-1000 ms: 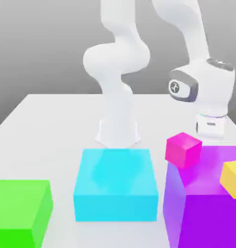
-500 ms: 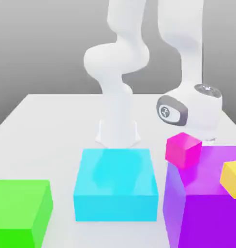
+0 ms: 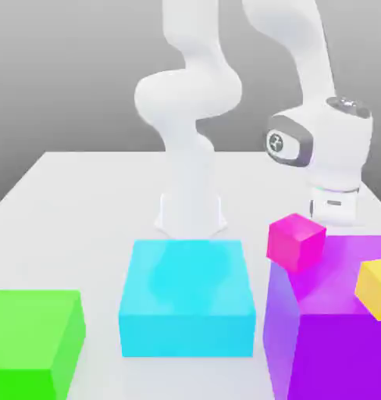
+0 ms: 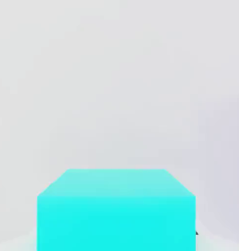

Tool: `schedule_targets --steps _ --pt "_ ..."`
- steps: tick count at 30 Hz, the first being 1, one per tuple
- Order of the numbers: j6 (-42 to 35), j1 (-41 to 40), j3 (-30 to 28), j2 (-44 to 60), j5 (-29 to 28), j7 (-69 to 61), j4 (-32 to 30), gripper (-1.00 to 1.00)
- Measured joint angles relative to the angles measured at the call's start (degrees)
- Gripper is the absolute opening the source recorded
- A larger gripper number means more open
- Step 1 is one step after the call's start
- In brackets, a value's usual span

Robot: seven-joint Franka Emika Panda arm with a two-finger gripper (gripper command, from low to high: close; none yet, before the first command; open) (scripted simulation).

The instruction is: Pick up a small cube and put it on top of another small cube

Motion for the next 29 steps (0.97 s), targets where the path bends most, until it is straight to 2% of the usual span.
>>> schedule_targets --steps 4,9,17,20,22,25,26,29 --pt "-8.6 1.3 -0.4 -3.7 4.0 -2.5 6.7 -1.00" --pt "-20.2 1.1 -1.7 -8.7 6.0 -3.8 15.8 -1.00" --pt "-35.4 -9.7 -11.2 -13.2 0.3 -4.0 25.5 -1.00" --pt "-40.4 -14.7 -15.2 -14.0 -3.8 -4.3 27.9 -1.00" --pt "-40.4 -15.2 -15.1 -13.8 -6.2 -4.5 27.4 -1.00" --pt "-34.3 -15.6 -15.0 -11.5 -6.7 -4.8 23.4 -1.00" --pt "-32.8 -15.7 -15.0 -11.0 -6.7 -4.8 22.5 1.00" --pt "-32.8 -15.7 -15.0 -11.0 -6.7 -4.8 22.5 1.00"
